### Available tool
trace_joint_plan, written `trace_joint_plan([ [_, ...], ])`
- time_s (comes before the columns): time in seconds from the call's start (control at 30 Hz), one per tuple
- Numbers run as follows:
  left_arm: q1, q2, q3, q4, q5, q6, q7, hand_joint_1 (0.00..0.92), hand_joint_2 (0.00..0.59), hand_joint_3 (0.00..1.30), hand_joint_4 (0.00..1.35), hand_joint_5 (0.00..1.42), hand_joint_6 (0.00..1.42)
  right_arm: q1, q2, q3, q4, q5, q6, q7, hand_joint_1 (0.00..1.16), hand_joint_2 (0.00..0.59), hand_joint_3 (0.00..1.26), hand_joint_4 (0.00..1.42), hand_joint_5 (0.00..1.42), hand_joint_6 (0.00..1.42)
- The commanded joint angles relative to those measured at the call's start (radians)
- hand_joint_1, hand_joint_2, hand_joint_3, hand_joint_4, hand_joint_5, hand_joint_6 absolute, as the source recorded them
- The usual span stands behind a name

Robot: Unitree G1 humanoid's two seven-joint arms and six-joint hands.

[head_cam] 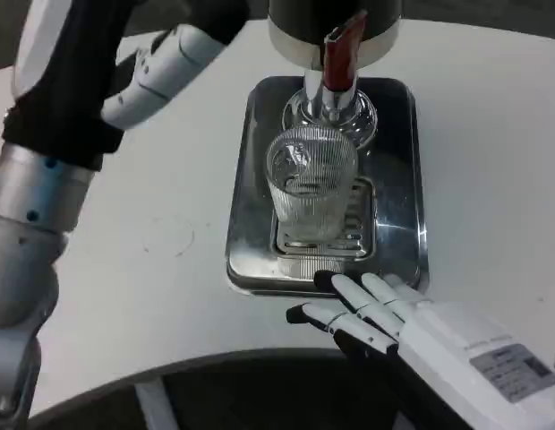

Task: Grasp the cup under the faucet to collect the drink, then remove the cup.

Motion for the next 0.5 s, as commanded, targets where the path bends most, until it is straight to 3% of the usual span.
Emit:
trace_joint_plan([
  [0.03,-0.1,-0.005,-0.013,-0.003,-0.138,0.097,-0.142,0.0,0.121,0.31,0.28,0.35,0.5,-0.003,0.016,0.001,-0.015,-0.005,0.002,0.006,0.45,0.484,0.16,0.01,0.0,0.03],
  [0.5,-0.281,-0.042,-0.06,0.099,-0.211,0.305,-0.357,0.0,0.127,0.18,0.13,0.24,0.35,-0.014,0.018,-0.014,-0.015,0.0,0.002,0.007,0.45,0.484,0.16,0.01,0.0,0.03],
])
